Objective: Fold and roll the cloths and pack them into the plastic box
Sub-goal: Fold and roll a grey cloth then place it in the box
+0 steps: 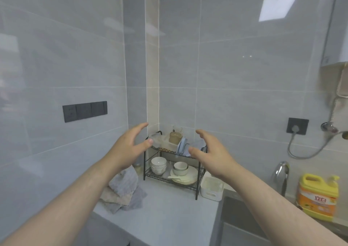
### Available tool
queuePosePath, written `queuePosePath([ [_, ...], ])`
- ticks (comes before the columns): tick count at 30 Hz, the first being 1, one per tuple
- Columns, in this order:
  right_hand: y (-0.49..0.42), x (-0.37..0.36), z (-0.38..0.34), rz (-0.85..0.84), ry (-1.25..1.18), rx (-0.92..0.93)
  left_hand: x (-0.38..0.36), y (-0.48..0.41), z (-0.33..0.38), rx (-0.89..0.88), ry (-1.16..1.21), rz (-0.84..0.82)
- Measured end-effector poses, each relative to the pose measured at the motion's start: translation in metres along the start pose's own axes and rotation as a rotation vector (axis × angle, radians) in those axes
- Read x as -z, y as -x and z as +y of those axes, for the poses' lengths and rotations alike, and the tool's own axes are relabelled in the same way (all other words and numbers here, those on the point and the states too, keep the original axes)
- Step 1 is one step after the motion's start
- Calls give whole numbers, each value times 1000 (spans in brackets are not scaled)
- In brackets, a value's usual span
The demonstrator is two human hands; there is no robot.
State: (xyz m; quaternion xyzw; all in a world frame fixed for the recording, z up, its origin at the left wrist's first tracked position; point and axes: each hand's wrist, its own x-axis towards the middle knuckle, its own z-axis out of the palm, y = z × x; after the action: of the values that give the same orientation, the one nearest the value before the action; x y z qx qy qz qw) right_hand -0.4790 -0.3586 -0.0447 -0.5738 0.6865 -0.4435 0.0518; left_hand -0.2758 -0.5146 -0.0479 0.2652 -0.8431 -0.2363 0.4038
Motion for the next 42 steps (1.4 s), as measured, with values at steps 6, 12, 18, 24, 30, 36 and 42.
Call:
queuePosePath([
  [6, -103, -20, 73, -24, -55, -4, -56, -83, -55, 73, 57, -2],
  [12, -174, -48, 122, -77, -93, -14, -89, -136, -104, 138, 58, -17],
  [18, -240, -64, 145, -73, -91, -40, -92, -202, -146, 134, 25, -27],
  [24, -300, -87, 159, 4, -39, -70, -97, -277, -188, 50, 109, -60],
  [30, -349, -142, 176, 126, -24, -175, -109, -336, -263, -2, 256, -167],
  [36, -376, -207, 176, 215, -74, -281, -106, -353, -340, 22, 334, -281],
  [42, -364, -268, 182, 131, -114, -276, -100, -315, -404, 116, 354, -293],
])
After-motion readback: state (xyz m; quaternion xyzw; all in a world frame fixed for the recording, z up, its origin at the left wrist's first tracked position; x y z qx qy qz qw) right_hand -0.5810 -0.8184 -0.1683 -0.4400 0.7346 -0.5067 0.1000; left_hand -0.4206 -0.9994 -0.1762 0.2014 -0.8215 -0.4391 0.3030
